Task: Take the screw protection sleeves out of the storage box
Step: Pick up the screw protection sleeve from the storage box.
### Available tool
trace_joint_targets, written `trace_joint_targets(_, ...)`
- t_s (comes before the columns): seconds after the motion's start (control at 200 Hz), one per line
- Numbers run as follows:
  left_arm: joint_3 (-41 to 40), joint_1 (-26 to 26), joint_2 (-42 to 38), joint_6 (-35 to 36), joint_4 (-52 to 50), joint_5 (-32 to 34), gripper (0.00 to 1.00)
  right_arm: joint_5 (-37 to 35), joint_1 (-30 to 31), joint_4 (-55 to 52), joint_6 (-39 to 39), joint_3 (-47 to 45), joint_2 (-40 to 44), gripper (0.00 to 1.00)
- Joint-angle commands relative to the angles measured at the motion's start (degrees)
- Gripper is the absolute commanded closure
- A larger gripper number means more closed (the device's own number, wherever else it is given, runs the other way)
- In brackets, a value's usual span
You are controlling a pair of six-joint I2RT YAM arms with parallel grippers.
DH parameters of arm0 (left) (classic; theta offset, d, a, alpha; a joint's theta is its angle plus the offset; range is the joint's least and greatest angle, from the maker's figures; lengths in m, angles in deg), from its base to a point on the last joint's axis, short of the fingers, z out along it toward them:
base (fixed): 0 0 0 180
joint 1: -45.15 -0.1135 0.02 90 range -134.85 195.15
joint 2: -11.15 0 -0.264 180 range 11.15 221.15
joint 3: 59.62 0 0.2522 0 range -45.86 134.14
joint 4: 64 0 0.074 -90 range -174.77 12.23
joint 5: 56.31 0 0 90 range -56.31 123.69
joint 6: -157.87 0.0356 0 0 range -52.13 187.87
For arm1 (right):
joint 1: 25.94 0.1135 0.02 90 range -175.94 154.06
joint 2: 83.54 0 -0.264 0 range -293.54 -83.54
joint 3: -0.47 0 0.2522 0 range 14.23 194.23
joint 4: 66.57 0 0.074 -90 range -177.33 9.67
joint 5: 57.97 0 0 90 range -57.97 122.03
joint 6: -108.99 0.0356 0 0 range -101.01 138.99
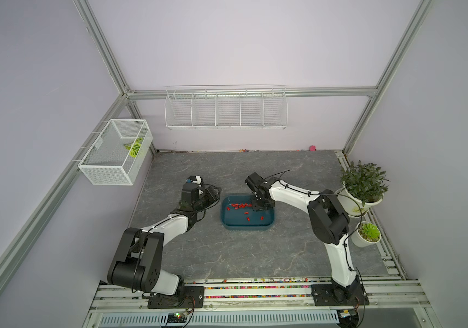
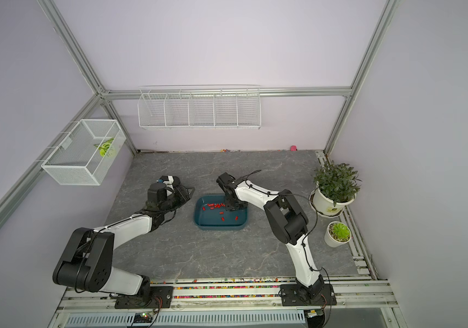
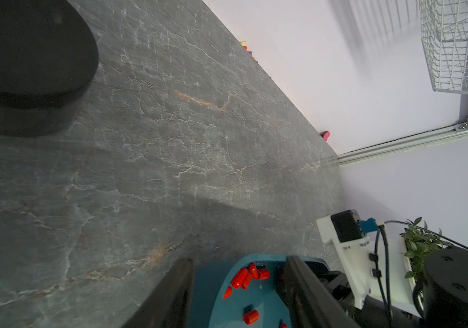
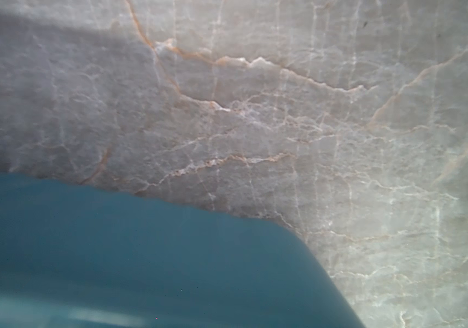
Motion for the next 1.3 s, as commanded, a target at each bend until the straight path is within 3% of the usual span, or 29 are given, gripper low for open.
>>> trace_joint_targets(0.0, -0.6, 0.1, -0.2, 0.5, 0.8, -0.3, 0.42, -1.0, 0.2, -1.3, 1.1, 0.9, -1.4, 0.68)
trace_joint_targets(0.385, -0.7, 0.0, -0.2, 0.4, 0.8, -0.5, 0.42, -0.2, 0.2, -1.7, 1.0, 2.2, -3.3, 0.7)
trace_joint_targets(0.81, -0.7, -0.1, -0.3, 0.4, 0.9, -0.6, 0.42, 0.4, 0.2, -1.6, 0.7, 2.7, -3.7, 0.88)
trace_joint_targets(1.295, -0.7, -0.2, -0.1, 0.3, 0.9, -0.6, 0.42, 1.6, 0.2, -0.8, -1.1, 0.0, 6.1, 0.91)
